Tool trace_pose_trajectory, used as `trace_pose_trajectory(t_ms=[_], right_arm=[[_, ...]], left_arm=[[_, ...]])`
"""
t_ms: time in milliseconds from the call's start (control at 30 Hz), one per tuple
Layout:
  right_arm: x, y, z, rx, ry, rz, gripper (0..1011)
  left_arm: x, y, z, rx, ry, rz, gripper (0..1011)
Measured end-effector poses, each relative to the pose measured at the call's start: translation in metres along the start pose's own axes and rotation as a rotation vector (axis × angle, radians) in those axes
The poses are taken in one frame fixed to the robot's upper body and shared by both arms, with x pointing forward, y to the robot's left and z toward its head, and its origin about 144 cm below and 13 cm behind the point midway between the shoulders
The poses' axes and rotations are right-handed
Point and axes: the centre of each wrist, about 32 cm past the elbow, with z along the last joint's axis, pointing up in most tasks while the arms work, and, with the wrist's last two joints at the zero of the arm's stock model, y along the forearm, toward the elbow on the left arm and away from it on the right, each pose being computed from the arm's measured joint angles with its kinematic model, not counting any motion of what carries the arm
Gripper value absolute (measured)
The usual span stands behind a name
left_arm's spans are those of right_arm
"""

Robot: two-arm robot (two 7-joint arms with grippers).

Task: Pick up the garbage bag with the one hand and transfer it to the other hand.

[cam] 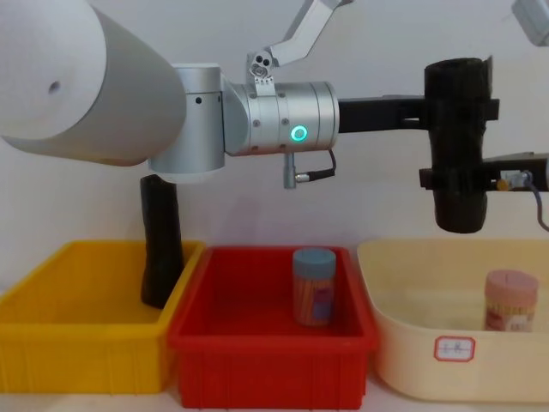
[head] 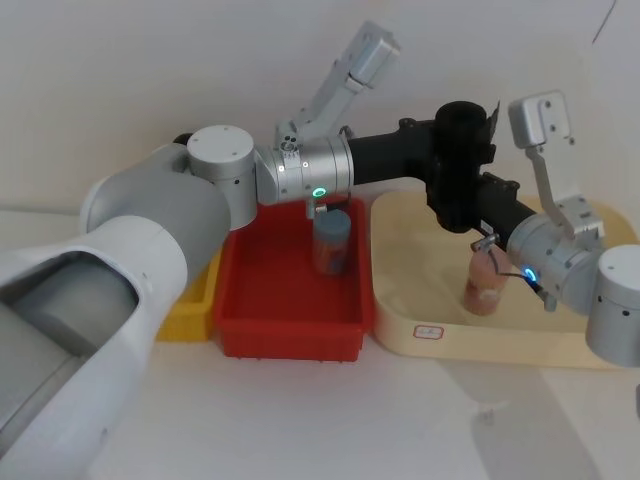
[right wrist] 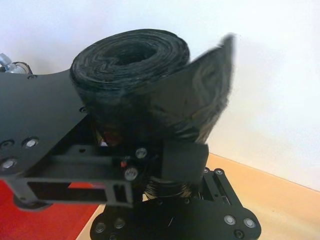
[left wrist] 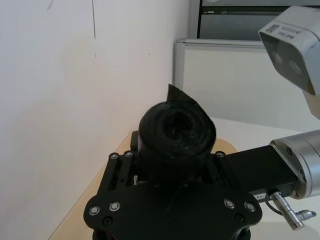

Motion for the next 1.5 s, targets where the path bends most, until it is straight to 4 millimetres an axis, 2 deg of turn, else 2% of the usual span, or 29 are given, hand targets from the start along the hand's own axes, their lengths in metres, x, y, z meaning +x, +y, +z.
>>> trace_pose_trajectory(t_ms=[133,233,400,600,833,1167,1500], right_arm=[[0.000,0.000,0.000,0.002,0.000,-0.001,486],[0.000,0.000,0.000,0.002,-0.001,-0.001,486],[0.003,0.002,0.001,-0.005,0.000,-0.012,484],[0.011,0.006,0.004,-0.026,0.011,-0.044,484],[0.030,0.012,0.005,-0.073,0.053,-0.098,484],[0.043,0.017,0.003,-0.104,0.094,-0.129,484],[0.050,0.019,0.002,-0.121,0.117,-0.145,776]], left_arm=[[0.000,0.000,0.000,0.000,0.000,0.000,639],[0.000,0.000,0.000,0.000,0.000,0.000,695],[0.000,0.000,0.000,0.000,0.000,0.000,881],[0.000,0.000,0.000,0.000,0.000,0.000,1001],[0.000,0.000,0.000,0.000,0.000,0.000,1001],[0.000,0.000,0.000,0.000,0.000,0.000,1001],[0.000,0.000,0.000,0.000,0.000,0.000,1001]])
